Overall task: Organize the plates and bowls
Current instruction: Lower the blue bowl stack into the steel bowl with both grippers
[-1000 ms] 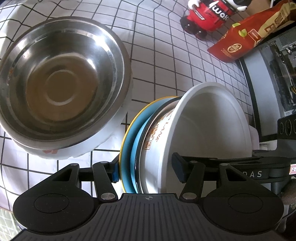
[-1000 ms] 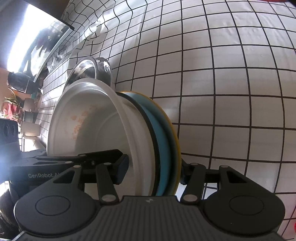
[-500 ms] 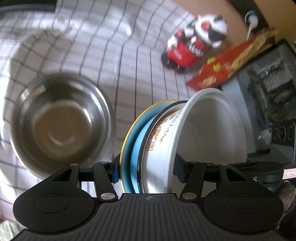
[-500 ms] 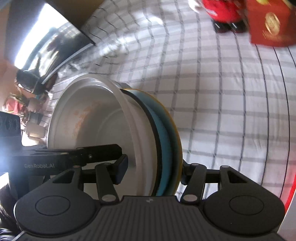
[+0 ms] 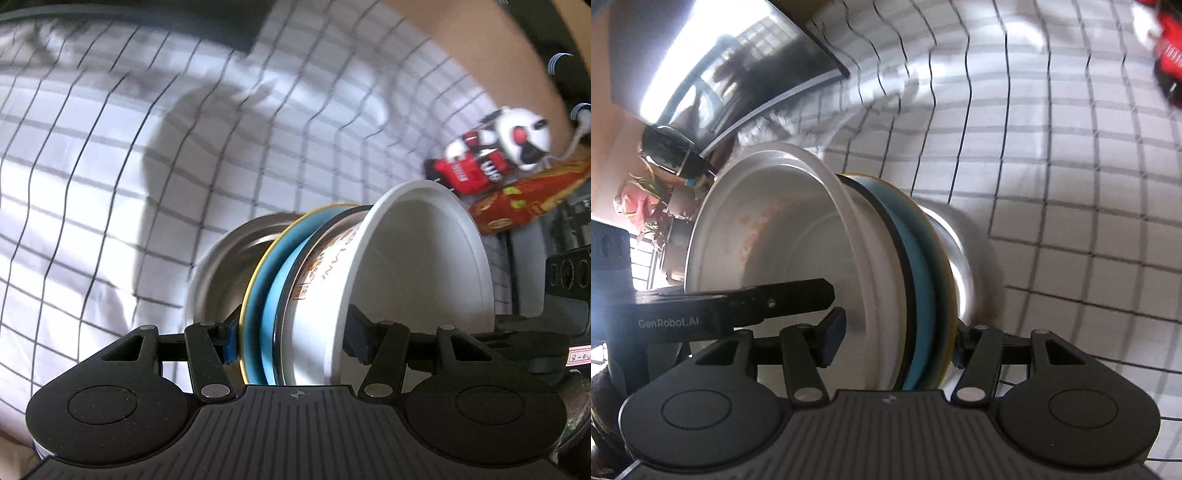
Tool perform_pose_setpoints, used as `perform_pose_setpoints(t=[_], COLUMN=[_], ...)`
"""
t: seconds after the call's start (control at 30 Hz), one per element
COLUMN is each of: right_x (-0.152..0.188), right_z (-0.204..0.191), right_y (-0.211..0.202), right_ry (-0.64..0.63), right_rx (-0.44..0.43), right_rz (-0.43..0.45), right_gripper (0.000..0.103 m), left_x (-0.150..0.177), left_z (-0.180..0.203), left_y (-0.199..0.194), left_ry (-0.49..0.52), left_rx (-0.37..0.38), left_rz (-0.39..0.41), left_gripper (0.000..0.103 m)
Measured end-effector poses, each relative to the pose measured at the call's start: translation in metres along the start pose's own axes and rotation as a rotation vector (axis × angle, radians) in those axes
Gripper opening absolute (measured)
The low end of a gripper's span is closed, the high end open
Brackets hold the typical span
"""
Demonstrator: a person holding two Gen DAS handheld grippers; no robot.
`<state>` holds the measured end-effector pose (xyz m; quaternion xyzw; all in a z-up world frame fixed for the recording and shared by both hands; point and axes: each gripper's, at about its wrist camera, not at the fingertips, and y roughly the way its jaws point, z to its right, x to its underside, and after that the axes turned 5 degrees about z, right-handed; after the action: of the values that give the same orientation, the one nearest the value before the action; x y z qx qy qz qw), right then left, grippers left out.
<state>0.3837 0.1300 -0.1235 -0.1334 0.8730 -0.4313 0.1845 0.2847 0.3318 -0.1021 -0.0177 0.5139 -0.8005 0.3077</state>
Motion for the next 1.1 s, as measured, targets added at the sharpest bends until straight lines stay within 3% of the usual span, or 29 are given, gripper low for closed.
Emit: perform_pose_setpoints(t=[0.3,0.37,0.67,0.87,1.1], right_x=[-0.002,-0.006,-0.011,-0.01,-0.006], right_z=[0.006,0.007,0.007,-0.003,-0.002], right_y=[0.024,0.027,0.021,0.01,0.005], right_ry=[0.051,0.058,0.028,-0.021,-0.021], right_rx=[0.044,0.039,0.06,0.141,0.127], right_rz=[-0.042,-0.046,-0.005,0.033,0.037], right_gripper=[0.057,0.056,0.054,0.054,0.054], left_x=[0.003,0.003,0.004,0.003,0.004], left_z=[-0.026,-0.031,-0.034,-0.034,-0.033], left_y=[0.025,0.023,0.019,0.012,0.007], left_ry=[-0.043,-0.073,-0.075,-0.054,-0.049], left_rx=[0.031,0.028,-0.003,-0.027,-0.034], left_rz=[-0.07,-0.074,-0.101,-0.077,-0.072], left_gripper=[0.057,0.048,0.033,0.033,0.033])
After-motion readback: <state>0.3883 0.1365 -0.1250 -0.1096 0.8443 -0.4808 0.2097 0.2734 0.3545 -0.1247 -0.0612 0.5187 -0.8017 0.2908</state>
